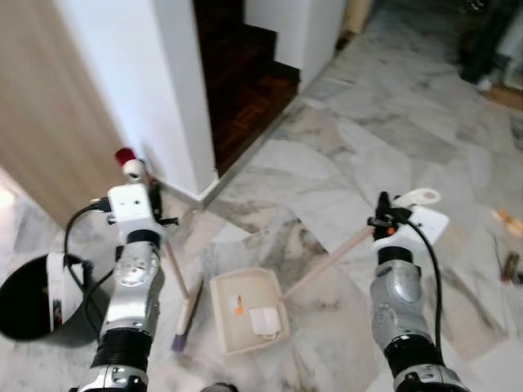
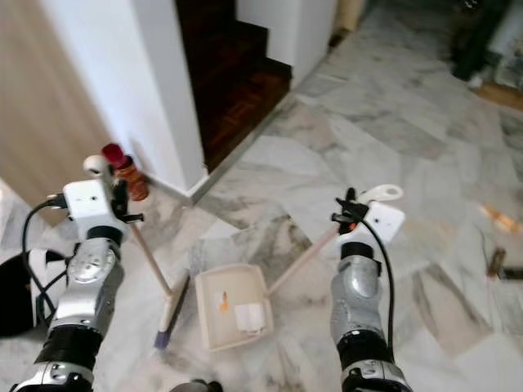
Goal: Sweep floor
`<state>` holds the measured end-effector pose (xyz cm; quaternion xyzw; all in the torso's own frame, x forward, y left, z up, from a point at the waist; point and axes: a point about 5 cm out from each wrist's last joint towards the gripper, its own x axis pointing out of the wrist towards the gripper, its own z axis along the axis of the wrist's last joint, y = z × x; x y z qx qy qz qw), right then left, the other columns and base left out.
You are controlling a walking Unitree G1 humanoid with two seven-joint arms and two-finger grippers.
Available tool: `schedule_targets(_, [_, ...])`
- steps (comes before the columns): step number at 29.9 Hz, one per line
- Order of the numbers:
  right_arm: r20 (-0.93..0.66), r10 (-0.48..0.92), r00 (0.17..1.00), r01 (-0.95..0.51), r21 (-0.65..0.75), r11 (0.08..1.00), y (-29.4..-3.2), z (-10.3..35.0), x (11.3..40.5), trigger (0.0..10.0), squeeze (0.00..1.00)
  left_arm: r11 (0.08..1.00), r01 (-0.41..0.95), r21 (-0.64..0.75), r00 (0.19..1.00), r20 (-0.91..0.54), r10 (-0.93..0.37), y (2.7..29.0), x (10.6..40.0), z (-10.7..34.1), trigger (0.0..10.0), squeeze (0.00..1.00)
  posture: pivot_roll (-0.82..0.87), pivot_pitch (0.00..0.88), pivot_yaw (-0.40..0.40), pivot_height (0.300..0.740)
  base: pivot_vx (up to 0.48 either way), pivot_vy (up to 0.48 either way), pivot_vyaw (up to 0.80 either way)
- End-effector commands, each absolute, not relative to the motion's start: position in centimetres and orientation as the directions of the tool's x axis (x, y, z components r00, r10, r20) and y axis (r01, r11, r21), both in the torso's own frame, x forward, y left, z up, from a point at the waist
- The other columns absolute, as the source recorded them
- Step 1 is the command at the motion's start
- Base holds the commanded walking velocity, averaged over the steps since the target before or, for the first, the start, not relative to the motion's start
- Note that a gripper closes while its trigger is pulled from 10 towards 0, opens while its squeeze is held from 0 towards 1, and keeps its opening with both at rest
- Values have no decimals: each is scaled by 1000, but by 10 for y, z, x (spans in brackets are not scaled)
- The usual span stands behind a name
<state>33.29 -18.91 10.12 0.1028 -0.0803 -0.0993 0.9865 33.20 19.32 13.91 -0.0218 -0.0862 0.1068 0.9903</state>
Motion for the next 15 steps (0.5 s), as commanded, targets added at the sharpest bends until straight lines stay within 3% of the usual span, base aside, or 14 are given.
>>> schedule_targets(1, [170,-228,959,186,231,955,-192,108,334,10000,0,978,-202,-54,957,201,209,192,333,149,10000,0,76,116,-46,740,0,0,638])
schedule_targets(15, [169,-227,959,185,233,955,-193,109,334,10000,0,978,-200,-61,958,198,208,191,333,148,10000,0,71,114,-52,740,0,0,625])
